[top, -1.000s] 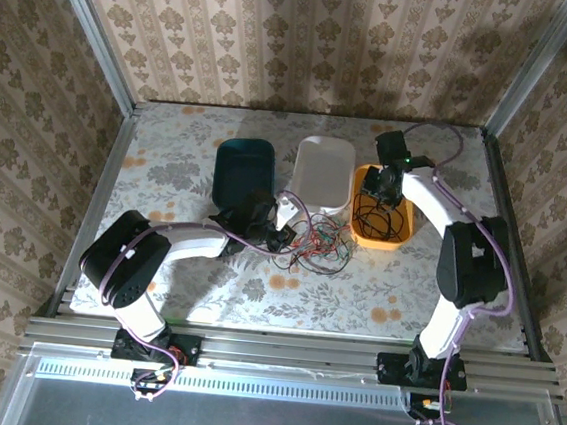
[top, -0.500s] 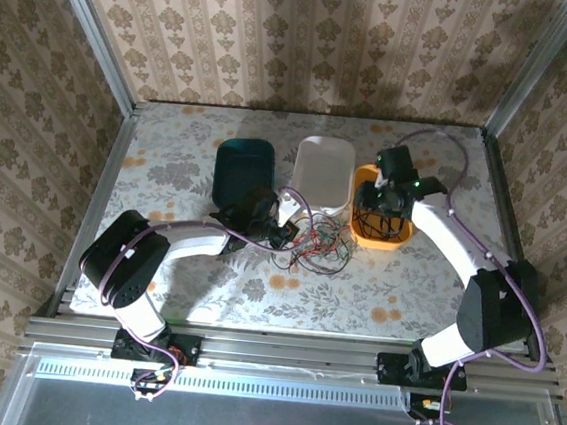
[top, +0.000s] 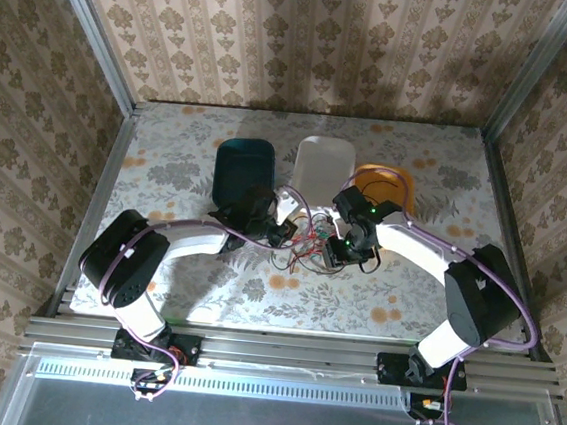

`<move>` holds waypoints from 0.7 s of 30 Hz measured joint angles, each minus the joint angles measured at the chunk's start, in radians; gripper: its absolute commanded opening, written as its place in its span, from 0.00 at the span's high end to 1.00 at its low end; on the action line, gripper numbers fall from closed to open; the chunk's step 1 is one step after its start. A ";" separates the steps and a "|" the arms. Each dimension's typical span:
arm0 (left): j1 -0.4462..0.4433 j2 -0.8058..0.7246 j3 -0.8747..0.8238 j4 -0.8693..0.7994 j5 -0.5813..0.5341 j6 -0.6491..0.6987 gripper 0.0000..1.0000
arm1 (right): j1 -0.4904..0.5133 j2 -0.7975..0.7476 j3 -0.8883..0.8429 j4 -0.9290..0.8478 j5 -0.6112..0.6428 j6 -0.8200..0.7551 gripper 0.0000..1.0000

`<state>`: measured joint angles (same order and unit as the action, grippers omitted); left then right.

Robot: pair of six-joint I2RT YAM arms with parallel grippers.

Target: Untangle the cables

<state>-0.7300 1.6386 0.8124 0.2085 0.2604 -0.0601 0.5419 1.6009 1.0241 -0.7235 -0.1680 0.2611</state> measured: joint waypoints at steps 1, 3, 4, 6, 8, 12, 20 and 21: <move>0.001 0.000 0.000 0.000 0.000 0.000 1.00 | 0.000 0.011 -0.002 -0.008 0.008 0.000 0.56; 0.002 0.000 0.000 0.000 0.000 0.000 1.00 | 0.000 0.024 -0.003 -0.013 0.027 0.000 0.56; 0.002 0.000 0.000 0.000 0.000 0.000 1.00 | 0.000 0.030 -0.003 -0.013 0.037 0.000 0.56; 0.002 0.000 0.000 0.000 0.000 0.000 1.00 | 0.000 0.043 -0.002 -0.013 0.057 0.000 0.56; 0.002 0.000 0.000 0.000 0.000 0.000 1.00 | 0.000 0.068 0.004 -0.014 0.074 0.003 0.56; 0.002 0.000 0.000 0.000 0.000 0.000 1.00 | 0.000 0.114 0.017 -0.014 0.099 0.005 0.56; 0.002 -0.003 -0.008 0.000 -0.012 0.000 1.00 | 0.002 0.154 0.030 -0.014 0.164 0.034 0.59; 0.002 -0.004 -0.010 0.000 -0.012 0.000 1.00 | 0.003 0.158 0.030 -0.014 0.175 0.037 0.61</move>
<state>-0.7284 1.6348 0.8024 0.2081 0.2481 -0.0601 0.5449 1.7592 1.0542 -0.7380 0.0067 0.2977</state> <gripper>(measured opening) 0.068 0.417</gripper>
